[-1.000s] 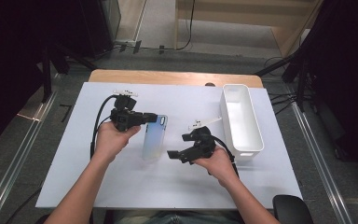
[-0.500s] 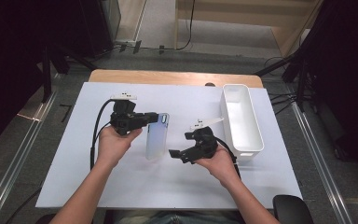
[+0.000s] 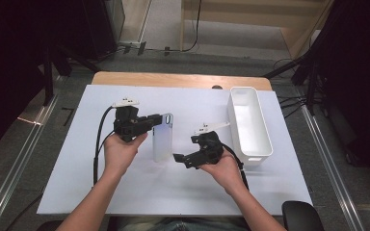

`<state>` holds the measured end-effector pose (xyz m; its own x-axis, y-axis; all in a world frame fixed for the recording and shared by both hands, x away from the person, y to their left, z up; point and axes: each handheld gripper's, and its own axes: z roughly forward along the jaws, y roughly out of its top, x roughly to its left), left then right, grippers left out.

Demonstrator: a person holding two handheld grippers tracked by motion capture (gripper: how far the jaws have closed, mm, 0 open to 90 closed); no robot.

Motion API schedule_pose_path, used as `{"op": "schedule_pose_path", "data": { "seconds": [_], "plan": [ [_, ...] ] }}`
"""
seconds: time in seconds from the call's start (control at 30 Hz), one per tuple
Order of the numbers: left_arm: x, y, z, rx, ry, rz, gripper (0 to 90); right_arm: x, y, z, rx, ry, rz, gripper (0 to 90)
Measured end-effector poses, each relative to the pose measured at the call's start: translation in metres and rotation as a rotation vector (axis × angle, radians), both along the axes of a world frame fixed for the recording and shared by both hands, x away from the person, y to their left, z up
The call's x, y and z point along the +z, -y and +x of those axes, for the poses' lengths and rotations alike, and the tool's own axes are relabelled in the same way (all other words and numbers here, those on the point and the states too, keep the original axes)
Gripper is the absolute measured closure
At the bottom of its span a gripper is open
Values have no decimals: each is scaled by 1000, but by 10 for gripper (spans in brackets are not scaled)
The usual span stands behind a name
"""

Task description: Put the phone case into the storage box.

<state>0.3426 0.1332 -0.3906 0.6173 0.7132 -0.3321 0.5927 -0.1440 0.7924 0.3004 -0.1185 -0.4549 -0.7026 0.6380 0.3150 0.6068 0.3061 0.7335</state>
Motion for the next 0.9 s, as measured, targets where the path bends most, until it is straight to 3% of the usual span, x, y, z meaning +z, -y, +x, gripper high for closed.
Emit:
{"op": "schedule_pose_path", "data": {
  "seconds": [0.47,0.73,0.9],
  "plan": [
    [-3,3,-9,59,47,-22,800,7,-2,1,-56,31,11,0],
    [-5,7,-12,64,50,-23,800,11,-8,2,-97,53,22,0],
    [-7,12,-12,63,31,-18,800,15,-13,6,-116,52,21,0]
  ]
}}
